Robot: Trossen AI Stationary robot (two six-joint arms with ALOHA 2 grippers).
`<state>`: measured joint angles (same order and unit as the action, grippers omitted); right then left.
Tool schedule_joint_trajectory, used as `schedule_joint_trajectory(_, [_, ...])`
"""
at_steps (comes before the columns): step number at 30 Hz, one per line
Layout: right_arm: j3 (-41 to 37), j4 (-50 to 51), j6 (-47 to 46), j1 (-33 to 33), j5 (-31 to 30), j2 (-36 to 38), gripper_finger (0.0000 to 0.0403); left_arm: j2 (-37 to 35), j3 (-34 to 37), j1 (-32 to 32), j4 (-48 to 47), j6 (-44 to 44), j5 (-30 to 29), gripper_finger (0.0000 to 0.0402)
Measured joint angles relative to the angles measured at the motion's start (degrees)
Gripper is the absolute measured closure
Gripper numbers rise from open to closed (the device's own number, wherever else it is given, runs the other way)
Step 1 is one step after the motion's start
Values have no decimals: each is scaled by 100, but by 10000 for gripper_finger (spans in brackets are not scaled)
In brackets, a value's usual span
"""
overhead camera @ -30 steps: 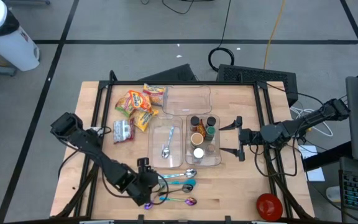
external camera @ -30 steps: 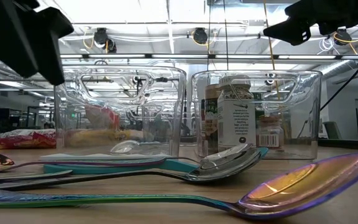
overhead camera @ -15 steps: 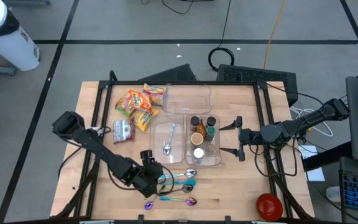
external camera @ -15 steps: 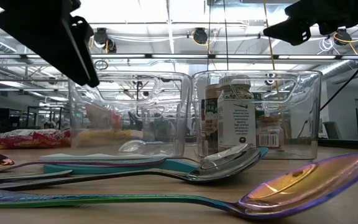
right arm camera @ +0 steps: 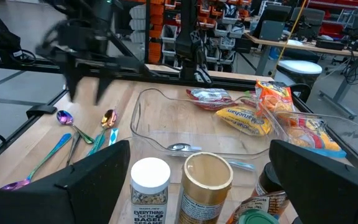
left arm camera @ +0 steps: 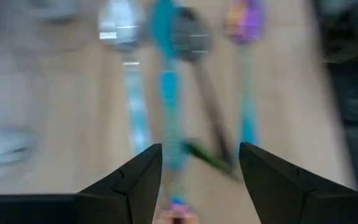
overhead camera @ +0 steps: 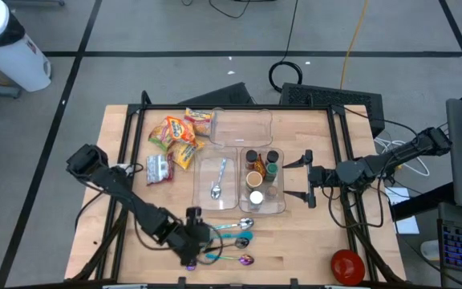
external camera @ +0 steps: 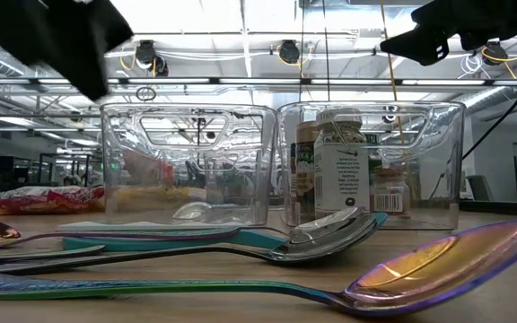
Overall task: Pick & Place Food Item
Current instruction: Put the blue green spoon into the bottom left transparent bin
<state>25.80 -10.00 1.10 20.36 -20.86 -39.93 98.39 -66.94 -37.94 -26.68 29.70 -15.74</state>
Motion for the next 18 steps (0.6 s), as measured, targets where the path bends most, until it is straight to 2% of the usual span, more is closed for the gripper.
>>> schedule_joint_trajectory(3, [0, -2, 0, 0, 1, 0, 23, 0, 0, -196, 466, -226, 218, 179])
schedule_joint_trajectory(6, [0, -1, -38, 0, 2, -1, 23, 37, 0, -370, 730, -368, -262, 179])
schedule_joint_trajectory(8, [0, -2, -44, 2, 2, -1, 23, 192, -2, -404, 718, -245, -524, 179])
schedule_joint_trajectory(12, [0, 0, -44, 0, 2, 1, 23, 703, 4, -289, 587, -150, -170, 179])
schedule_joint_trajectory(18, [0, -2, -46, 0, 2, 1, 23, 890, 7, -36, 369, -53, -338, 179])
